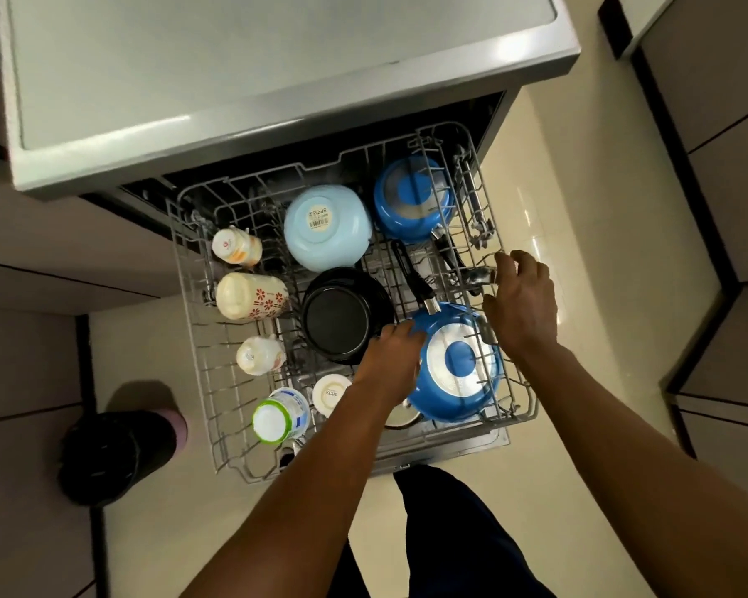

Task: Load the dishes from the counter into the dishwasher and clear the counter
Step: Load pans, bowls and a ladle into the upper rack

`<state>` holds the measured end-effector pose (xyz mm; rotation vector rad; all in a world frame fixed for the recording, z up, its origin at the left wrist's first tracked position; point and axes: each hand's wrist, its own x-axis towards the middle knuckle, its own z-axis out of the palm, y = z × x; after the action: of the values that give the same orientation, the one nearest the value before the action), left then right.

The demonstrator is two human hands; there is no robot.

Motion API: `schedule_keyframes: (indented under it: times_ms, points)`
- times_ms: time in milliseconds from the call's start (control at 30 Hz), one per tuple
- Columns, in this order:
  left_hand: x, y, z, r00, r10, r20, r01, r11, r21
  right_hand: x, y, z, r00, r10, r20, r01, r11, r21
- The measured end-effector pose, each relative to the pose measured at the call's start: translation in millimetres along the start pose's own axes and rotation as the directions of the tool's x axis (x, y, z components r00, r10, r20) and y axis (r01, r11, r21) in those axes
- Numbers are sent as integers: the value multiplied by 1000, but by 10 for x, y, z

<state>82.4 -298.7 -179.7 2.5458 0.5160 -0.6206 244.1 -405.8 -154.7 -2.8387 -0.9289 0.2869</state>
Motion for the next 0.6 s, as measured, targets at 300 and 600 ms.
schedule_keyframes:
  times_ms: [300, 600]
  points:
    - [-787, -911, -332, 969, -90, -228, 74, 994, -78, -688, -1211, 178, 947, -274, -170, 301, 940, 163]
    - [-2130, -2509, -771, 852, -234, -468, 151, 966, -208, -1308, -3010, 342, 902, -409, -137, 427, 891, 154]
